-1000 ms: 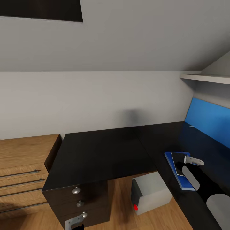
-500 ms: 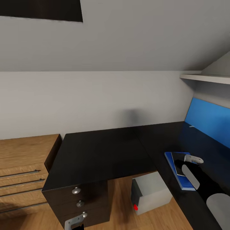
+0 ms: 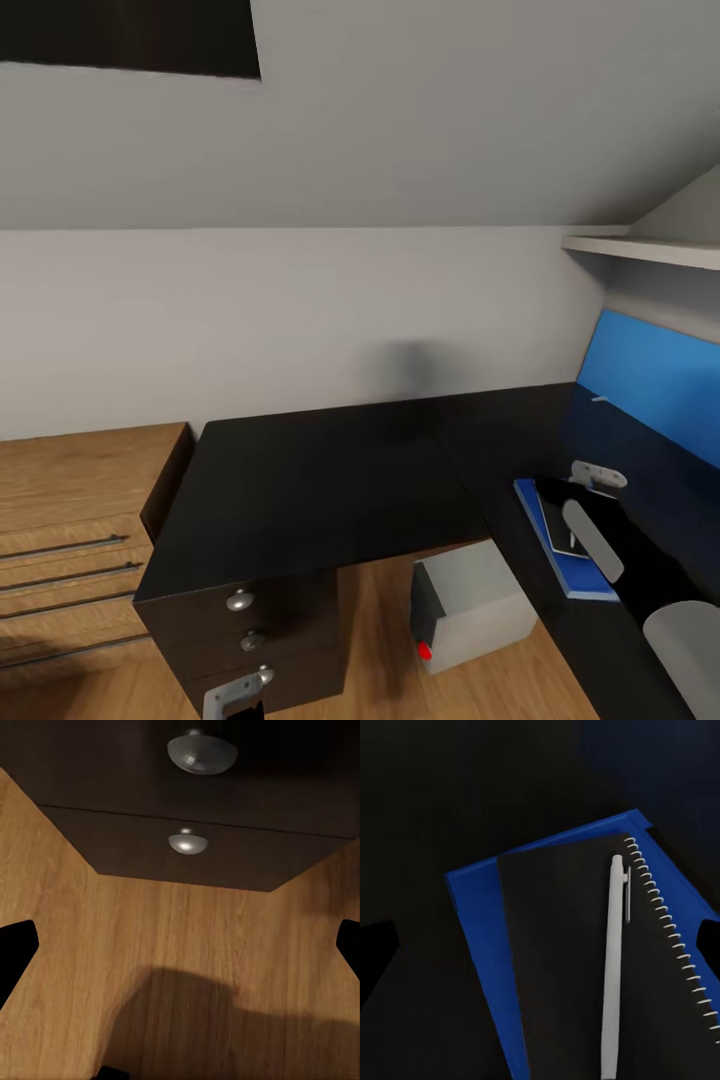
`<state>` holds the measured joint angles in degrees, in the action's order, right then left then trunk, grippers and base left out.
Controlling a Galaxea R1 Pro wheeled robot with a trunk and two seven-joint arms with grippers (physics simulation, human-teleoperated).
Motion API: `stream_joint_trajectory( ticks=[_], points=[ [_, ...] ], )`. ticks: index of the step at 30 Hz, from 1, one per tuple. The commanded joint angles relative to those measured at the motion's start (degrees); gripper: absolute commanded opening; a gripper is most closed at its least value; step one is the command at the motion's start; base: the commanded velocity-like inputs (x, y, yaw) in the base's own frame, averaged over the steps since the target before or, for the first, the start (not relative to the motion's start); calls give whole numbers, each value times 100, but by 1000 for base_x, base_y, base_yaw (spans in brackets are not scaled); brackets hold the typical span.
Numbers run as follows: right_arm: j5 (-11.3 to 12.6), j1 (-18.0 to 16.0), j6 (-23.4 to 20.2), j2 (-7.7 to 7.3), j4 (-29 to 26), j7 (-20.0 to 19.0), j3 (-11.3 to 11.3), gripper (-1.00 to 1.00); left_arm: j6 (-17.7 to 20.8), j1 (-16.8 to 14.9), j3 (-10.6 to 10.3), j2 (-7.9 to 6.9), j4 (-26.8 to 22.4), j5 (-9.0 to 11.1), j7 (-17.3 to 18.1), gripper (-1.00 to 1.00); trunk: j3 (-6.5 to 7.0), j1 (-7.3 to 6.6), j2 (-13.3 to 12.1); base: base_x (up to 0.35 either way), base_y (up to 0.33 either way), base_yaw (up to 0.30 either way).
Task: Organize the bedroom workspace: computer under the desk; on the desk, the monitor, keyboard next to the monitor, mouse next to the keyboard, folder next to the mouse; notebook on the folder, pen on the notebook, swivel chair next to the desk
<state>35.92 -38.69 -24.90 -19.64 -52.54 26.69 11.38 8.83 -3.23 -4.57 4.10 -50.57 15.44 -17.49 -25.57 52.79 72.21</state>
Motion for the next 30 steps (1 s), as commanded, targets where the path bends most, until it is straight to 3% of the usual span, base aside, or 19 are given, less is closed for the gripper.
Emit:
stream_joint_trajectory(
  ticks=[1,14,15,21,22,23,26,28,30],
  points=[
    [55,2,-13,6,-142,54,32,100,22,-2,-19,-1,-8,47,-44,100,12,-22,-37,0,0,0],
    [56,355,-26,455,-1141,63,37,100,28,-2,-10,-48,106,57,-44,100,245,-308,-559,0,0,0],
    [49,451,-31,571,-1315,65,37,100,25,-2,-9,-108,240,62,-48,100,263,-330,-599,0,0,0],
    [26,945,-99,878,-1826,84,48,100,12,-2,-8,-328,721,73,-46,100,371,-462,-840,-97,0,0],
    [18,1208,-103,1062,-1920,88,110,100,-15,-2,-8,-370,911,73,-39,100,389,-484,-880,-291,0,0],
    [16,1304,-103,1145,-1938,87,200,100,-67,-2,-5,-381,1016,73,-38,100,407,-506,-920,-308,0,0],
    [11,1508,-88,1280,-1878,81,683,100,-315,-2,18,-404,1362,74,-32,100,461,-571,-1040,-324,0,0],
    [8,1624,87,1328,-1537,76,1233,100,-588,-2,38,-443,1569,70,-29,100,496,-615,-1120,-332,0,0],
    [8,1673,635,1351,-966,74,1815,100,-895,-2,47,-477,1667,71,-27,100,532,-659,-1200,-335,0,0]
  ],
)
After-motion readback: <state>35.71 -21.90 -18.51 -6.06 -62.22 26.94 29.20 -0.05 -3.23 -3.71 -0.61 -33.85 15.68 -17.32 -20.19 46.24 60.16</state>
